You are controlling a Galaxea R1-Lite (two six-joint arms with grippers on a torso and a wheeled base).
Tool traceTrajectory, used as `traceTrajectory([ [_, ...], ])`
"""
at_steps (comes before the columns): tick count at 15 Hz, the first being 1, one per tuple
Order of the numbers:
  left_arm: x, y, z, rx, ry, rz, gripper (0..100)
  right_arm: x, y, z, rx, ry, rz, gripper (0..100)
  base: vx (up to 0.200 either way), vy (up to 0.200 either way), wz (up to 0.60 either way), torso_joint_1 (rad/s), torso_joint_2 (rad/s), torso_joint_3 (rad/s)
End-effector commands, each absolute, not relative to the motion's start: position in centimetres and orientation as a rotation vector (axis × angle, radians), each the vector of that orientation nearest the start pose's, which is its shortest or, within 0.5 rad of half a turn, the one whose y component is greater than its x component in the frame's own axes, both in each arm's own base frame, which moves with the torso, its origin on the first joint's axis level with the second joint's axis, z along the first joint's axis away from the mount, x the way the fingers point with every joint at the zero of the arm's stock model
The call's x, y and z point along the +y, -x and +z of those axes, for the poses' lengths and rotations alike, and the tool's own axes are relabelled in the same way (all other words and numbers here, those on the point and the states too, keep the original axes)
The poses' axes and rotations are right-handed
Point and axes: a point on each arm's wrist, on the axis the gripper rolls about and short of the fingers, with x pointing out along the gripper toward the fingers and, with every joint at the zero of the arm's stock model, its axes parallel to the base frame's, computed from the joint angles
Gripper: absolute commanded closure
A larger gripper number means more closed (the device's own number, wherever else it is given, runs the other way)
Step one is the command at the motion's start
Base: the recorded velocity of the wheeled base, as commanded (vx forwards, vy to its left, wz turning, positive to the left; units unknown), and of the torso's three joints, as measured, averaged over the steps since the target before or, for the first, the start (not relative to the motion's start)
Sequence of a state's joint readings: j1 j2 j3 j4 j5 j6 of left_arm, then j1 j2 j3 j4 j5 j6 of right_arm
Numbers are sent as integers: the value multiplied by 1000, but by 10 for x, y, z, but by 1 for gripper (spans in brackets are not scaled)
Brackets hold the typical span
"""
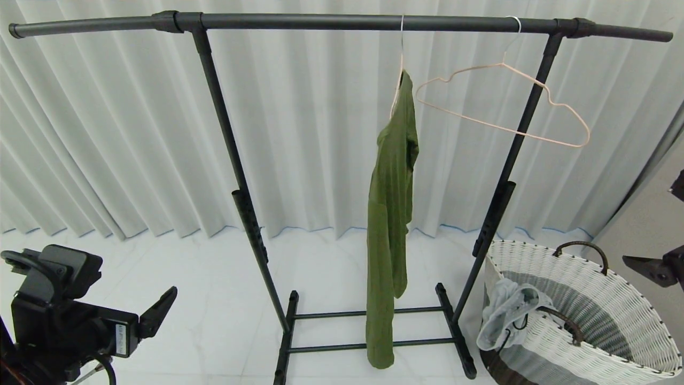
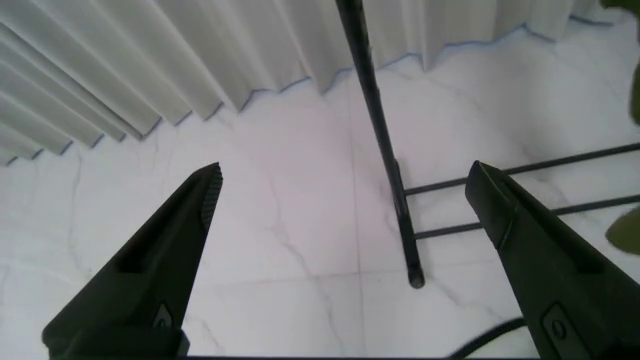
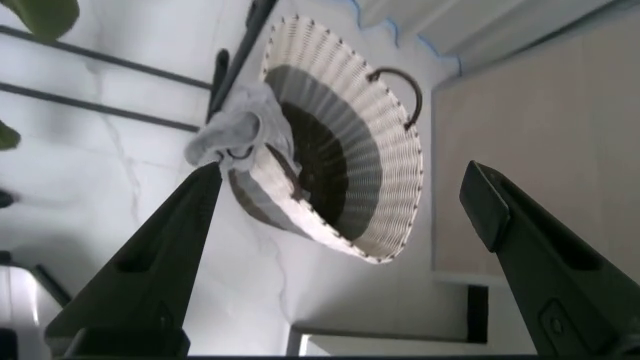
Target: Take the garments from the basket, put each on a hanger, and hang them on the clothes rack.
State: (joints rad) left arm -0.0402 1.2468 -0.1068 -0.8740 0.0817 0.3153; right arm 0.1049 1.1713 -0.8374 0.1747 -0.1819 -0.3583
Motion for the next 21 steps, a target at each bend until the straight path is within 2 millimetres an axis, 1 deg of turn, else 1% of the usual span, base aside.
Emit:
traceTrajectory([
  [1,-4,-147,129,279,-332,0,0,11,-164,237,531,422,6,0,0,0,0,-198,486,281],
  [6,-4,-147,129,279,-338,-2,0,11,-165,229,544,426,7,0,0,0,0,-184,473,289],
  [10,-5,-145,127,288,-341,-12,0,6,-166,219,523,532,5,0,0,0,0,-52,151,96],
  [18,-5,-144,125,292,-341,-14,0,6,-167,210,534,560,20,0,0,-200,0,1,9,9],
  [21,-5,-145,127,288,-343,-12,0,7,-169,201,546,565,32,0,200,0,0,-2,2,9],
])
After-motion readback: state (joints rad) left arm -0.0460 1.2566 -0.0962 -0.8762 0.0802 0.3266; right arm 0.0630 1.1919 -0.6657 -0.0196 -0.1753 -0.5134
